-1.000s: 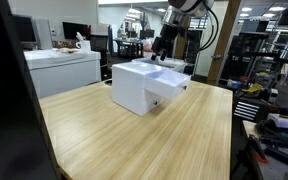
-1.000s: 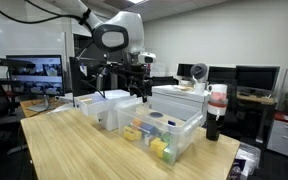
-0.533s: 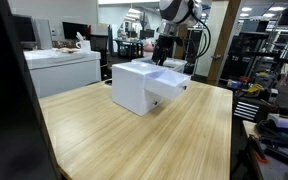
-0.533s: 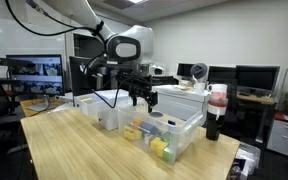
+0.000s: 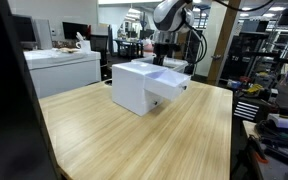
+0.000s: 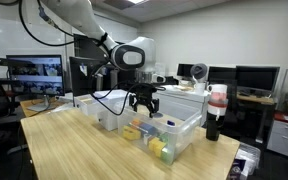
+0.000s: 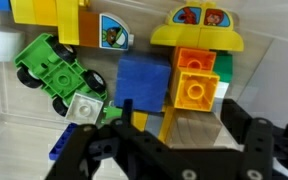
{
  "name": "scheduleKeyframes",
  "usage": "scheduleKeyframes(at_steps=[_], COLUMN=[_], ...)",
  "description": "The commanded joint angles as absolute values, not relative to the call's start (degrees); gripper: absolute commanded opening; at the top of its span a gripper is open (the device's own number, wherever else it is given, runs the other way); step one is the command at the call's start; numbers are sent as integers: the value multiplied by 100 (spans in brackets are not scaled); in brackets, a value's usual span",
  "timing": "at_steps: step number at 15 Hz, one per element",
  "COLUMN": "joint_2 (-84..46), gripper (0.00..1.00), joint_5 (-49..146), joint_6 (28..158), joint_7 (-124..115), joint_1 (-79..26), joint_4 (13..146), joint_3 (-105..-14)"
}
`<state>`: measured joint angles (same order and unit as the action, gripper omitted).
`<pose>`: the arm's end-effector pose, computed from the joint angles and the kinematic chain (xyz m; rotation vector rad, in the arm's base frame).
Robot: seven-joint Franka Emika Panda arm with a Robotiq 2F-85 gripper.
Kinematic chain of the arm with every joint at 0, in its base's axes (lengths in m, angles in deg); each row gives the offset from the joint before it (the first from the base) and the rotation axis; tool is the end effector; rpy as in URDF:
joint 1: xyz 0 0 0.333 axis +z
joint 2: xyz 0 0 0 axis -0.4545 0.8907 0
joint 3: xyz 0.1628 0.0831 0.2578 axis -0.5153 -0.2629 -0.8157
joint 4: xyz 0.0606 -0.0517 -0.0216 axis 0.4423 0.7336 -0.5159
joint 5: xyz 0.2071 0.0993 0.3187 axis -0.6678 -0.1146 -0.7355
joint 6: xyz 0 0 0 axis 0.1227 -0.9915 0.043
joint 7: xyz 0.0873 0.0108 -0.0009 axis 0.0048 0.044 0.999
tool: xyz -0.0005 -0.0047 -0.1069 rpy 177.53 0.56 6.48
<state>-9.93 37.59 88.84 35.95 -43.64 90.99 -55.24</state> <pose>0.5957 -0.2599 0.3003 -3.1048 -0.1723 -0.0820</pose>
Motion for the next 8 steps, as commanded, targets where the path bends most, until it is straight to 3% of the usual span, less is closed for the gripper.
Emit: scheduleKeyframes(at_steps=[1,8], joint_2=[-843,-1018], gripper=[58,12], joint_5=[4038,4733], joint_6=[8789,8872], joint_7=[3658,2691], joint_1=[-4468,-4198], joint_4=[8951,9087], joint_3=[-5642,-5467])
